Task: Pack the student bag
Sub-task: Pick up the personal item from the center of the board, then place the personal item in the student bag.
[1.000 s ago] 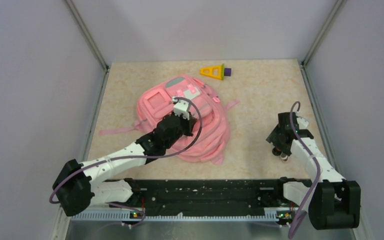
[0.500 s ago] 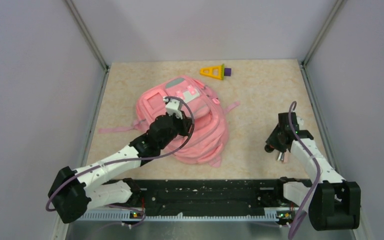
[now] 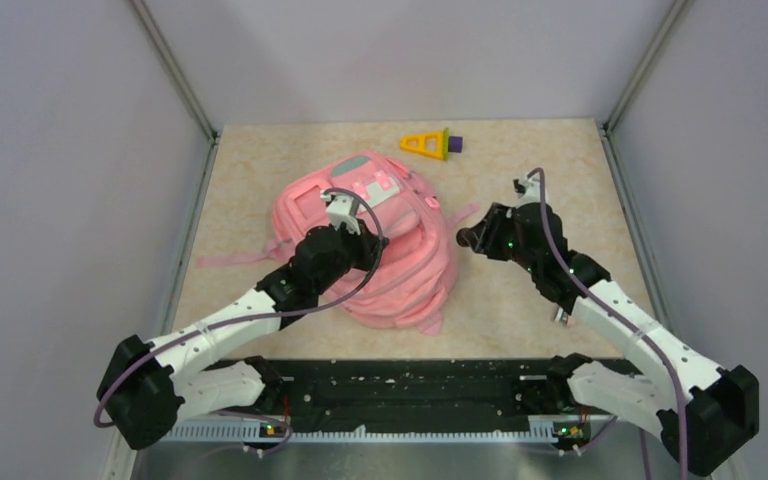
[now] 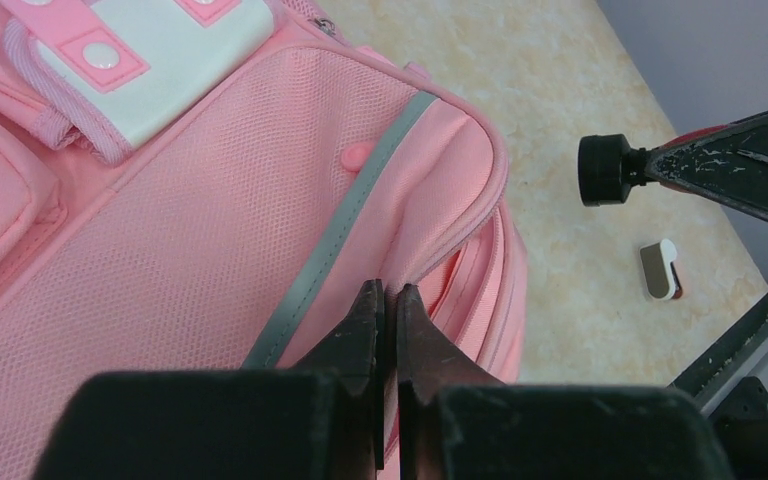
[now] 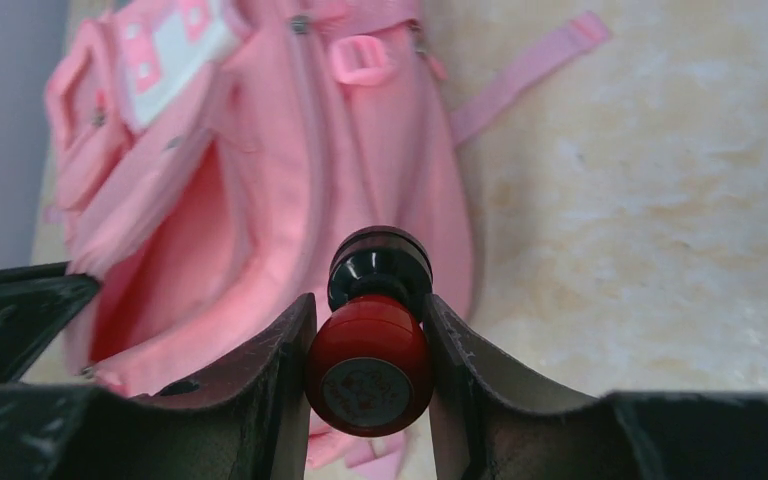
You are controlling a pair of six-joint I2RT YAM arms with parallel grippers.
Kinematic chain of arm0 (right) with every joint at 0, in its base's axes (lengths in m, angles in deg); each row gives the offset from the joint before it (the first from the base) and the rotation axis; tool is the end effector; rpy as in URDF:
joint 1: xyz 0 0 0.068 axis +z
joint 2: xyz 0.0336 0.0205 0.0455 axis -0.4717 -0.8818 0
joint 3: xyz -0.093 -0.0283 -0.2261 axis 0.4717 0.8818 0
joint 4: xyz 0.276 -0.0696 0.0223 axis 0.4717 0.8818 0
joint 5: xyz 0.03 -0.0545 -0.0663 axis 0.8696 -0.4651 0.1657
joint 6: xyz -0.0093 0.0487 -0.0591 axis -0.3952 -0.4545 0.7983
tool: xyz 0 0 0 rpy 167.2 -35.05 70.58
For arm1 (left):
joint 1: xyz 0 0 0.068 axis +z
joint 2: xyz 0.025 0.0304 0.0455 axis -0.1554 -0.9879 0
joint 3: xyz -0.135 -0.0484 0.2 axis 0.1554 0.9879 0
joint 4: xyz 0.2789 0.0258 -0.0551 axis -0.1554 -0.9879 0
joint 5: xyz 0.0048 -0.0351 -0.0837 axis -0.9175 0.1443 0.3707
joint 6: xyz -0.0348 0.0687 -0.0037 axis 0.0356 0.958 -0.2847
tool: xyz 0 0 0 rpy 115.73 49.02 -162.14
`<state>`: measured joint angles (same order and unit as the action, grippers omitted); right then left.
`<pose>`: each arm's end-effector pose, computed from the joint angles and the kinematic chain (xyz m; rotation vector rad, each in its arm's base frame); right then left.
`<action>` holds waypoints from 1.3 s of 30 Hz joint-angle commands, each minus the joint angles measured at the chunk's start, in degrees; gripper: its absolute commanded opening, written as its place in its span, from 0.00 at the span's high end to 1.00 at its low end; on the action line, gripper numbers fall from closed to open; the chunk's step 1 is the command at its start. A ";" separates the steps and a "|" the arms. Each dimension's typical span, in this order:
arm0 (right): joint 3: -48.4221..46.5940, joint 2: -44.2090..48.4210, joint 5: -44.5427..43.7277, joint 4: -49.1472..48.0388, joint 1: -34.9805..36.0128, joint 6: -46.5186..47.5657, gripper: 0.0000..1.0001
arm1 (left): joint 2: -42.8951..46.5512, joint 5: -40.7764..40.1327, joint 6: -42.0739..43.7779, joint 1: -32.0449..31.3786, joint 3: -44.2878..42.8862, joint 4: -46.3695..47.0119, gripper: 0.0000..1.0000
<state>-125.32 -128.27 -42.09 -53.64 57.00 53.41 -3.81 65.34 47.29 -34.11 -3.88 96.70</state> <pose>0.2511 0.1304 0.2463 0.1813 2.1294 0.5583 0.2345 -0.2084 0.2307 0.1721 1.8898 -0.7472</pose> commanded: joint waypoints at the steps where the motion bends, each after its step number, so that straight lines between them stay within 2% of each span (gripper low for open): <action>1: -1.81 -2.44 -0.45 -15.79 6.25 0.91 1.00 | 1.50 -1.10 -2.94 0.49 -3.56 3.39 1.00; 5: -0.62 -5.67 1.33 -25.71 10.18 1.03 1.00 | 1.77 -2.00 -3.54 0.51 -3.59 3.13 1.00; 15: 1.43 -14.09 0.16 -35.97 16.60 0.24 1.00 | 1.92 -1.67 -4.33 0.51 -4.52 1.71 1.00; 19: 3.53 -17.52 -2.97 -42.10 19.11 2.87 1.00 | 2.04 -1.08 -5.37 0.51 -4.70 2.10 1.00; 24: 6.88 -23.69 -12.79 -51.15 23.68 8.19 1.00 | 1.71 -0.43 -5.89 0.51 -4.98 2.99 1.00; 31: 7.49 -33.16 -15.40 -64.17 25.46 10.36 1.00 | 1.95 0.18 -5.62 0.49 -4.85 2.63 1.00; 35: 4.31 -37.11 -17.01 -66.91 25.46 14.25 1.00 | 2.36 -0.19 -5.80 0.51 -4.64 1.95 1.00; 37: 2.36 -38.22 -17.26 -65.90 25.47 16.46 0.95 | 2.56 -0.43 -5.85 0.49 -4.56 1.59 1.00; 39: 1.33 -38.51 -17.10 -64.73 25.50 18.26 0.84 | 2.56 -0.78 -5.76 0.51 -4.68 1.23 1.00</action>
<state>-120.34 -164.88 -56.91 -117.59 82.27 66.29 -3.79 65.41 43.24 -33.82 -5.41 94.25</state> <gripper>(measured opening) 0.391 0.025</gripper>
